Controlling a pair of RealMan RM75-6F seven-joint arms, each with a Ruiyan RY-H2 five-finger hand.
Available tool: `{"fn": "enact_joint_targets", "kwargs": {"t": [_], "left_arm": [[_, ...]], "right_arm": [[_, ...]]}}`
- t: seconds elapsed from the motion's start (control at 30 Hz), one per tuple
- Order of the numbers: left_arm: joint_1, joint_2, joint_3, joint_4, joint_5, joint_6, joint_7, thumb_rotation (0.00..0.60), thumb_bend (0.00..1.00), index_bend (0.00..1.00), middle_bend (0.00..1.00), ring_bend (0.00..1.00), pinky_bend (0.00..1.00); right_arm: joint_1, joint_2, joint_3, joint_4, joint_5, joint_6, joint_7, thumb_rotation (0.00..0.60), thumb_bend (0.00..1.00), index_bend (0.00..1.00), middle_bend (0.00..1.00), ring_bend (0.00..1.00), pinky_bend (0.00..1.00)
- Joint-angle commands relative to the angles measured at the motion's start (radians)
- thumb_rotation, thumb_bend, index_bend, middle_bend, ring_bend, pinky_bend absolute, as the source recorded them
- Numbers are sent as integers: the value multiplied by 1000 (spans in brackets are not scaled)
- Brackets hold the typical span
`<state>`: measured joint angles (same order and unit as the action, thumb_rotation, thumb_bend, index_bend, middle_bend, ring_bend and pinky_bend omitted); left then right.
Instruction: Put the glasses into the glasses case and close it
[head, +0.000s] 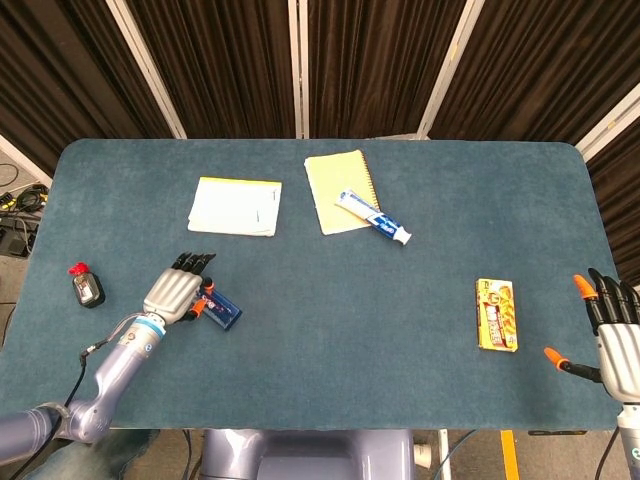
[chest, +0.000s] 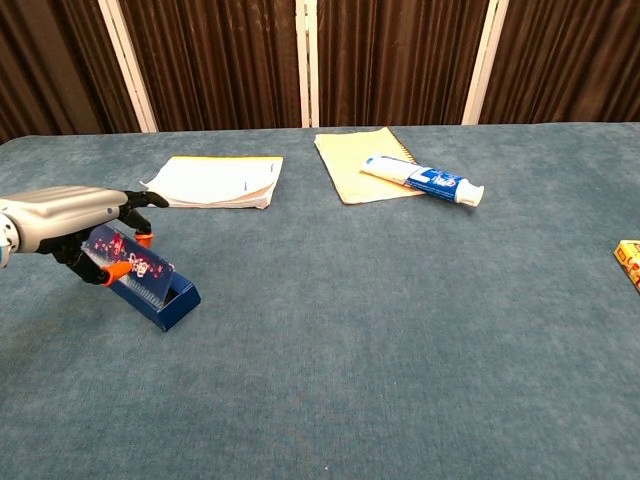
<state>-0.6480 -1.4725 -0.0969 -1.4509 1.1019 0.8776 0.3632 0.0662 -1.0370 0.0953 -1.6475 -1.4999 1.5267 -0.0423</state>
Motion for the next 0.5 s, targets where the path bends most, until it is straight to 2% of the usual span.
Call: {"fn": "enact_joint_targets", "kwargs": {"t": [0.03, 0.07, 0.17, 0.2, 0.27, 0.5], "left_arm": [[-9, -8, -4, 10, -14, -8, 4, 600, 479, 596, 0, 0, 0], [-11, -11, -4, 13, -16, -8, 3, 600, 442, 503, 0, 0, 0], [-12, -18, -13, 18, -18, -1, -15, 600, 290, 133, 0, 0, 0], [-12, -18, -19, 15, -12, 4, -29, 600, 245, 46, 0, 0, 0], [-10, -12, -25, 10, 8, 17, -58, 600, 199, 0, 0, 0, 0], [-7, 49, -21, -40, 61, 29, -98, 600, 173, 0, 0, 0, 0]], "right_arm": [[1, 0, 0, 0, 0, -1, 0, 600, 0, 0, 0, 0, 0], [1, 0, 0, 0, 0, -1, 0, 600, 0, 0, 0, 0, 0], [0, 0, 0, 0, 0, 0, 1, 600, 0, 0, 0, 0, 0], [0, 1, 0, 0, 0, 0, 2, 600, 0, 0, 0, 0, 0], [0, 1, 1, -1, 1, 0, 3, 600, 0, 0, 0, 0, 0], [0, 2, 0, -2, -1, 1, 2, 600, 0, 0, 0, 0, 0]]}}
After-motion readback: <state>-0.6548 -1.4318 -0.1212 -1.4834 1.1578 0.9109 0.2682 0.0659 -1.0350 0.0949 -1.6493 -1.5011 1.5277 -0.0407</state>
